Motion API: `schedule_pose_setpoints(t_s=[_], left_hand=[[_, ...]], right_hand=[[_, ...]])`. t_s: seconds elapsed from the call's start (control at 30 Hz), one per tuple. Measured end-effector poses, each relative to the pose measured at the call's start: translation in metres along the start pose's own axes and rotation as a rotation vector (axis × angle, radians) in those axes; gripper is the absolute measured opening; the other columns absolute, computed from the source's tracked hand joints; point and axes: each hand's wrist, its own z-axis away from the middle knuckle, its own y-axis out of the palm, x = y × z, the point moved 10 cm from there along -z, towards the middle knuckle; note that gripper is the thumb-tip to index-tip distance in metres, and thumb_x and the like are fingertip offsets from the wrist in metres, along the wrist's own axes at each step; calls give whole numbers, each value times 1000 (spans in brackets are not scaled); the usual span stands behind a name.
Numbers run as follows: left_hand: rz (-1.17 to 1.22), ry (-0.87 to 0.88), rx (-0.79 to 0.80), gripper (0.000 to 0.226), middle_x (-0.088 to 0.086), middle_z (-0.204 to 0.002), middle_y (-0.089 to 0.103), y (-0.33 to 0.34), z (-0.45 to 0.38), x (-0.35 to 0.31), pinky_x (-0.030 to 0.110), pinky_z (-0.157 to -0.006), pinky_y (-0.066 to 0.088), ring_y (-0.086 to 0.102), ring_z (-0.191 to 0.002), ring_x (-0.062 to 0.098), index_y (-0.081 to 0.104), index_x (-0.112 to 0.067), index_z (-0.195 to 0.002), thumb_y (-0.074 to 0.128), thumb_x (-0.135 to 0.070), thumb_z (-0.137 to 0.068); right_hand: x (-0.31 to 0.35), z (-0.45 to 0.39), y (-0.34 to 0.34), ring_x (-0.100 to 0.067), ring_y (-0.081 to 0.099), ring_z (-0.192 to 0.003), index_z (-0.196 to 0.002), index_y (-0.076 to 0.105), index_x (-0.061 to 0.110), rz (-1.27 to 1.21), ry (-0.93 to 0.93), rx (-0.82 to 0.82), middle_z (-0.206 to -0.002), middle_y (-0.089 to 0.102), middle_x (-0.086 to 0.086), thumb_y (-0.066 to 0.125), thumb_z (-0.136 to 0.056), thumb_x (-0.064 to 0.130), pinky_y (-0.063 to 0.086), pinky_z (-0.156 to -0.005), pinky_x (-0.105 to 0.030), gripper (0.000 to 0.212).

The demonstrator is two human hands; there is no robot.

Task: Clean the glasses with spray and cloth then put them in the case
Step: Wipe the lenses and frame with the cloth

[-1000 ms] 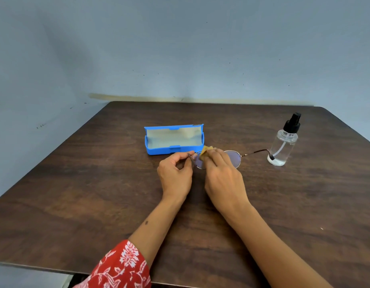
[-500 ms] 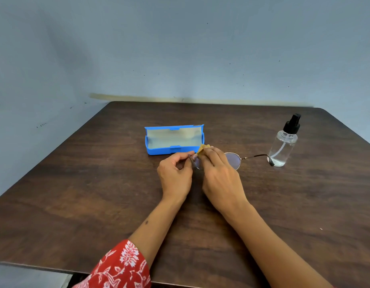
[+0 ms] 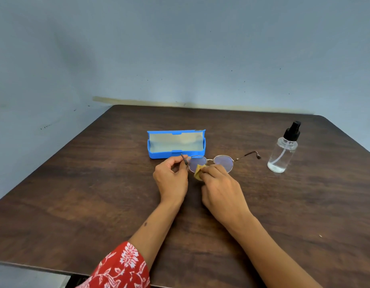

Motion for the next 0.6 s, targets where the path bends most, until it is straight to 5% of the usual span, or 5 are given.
schedule_pose_setpoints(t_s=[0.07, 0.2, 0.27, 0.5, 0.6], left_hand=[[26, -25, -29, 11, 5, -80, 73, -4, -2, 3, 47, -83, 56, 70, -79, 21, 72, -15, -77, 71, -5, -79], [104, -98, -63, 20, 0, -74, 71, -9, -6, 11, 44, -83, 56, 68, -71, 15, 69, -20, -70, 71, -3, -79], [148, -131, -69, 18, -5, -70, 70, -9, -6, 14, 39, -79, 57, 67, -63, 5, 69, -17, -71, 71, -2, -79], [203, -199, -84, 8, 2, -78, 70, -10, -5, 19, 31, -71, 59, 68, -75, 16, 68, -9, -79, 69, -1, -80], [210, -209, -70, 12, 0, -78, 70, -8, -5, 20, 26, -66, 60, 68, -74, 12, 68, -12, -76, 69, -1, -81]], right_hand=[[-10, 1, -6, -28, 67, -83, -79, 72, 2, -138, 48, -52, -85, 71, -8, 69, -57, -10, 56, -71, -29, 25], [-56, 10, -37, -20, 65, -92, -93, 74, 6, -421, 309, -346, -97, 71, -5, 67, -69, -12, 42, -89, -10, 31], [-73, 15, -44, -20, 65, -94, -96, 73, 8, -451, 402, -424, -101, 71, -3, 67, -74, -10, 49, -88, -24, 30], [-64, 11, -38, -29, 65, -93, -97, 73, -1, -272, 317, -368, -101, 69, -12, 68, -72, -14, 46, -82, -21, 29], [-56, 5, -27, -34, 65, -92, -97, 71, -1, -164, 270, -263, -101, 69, -14, 69, -68, -17, 55, -68, -35, 33]])
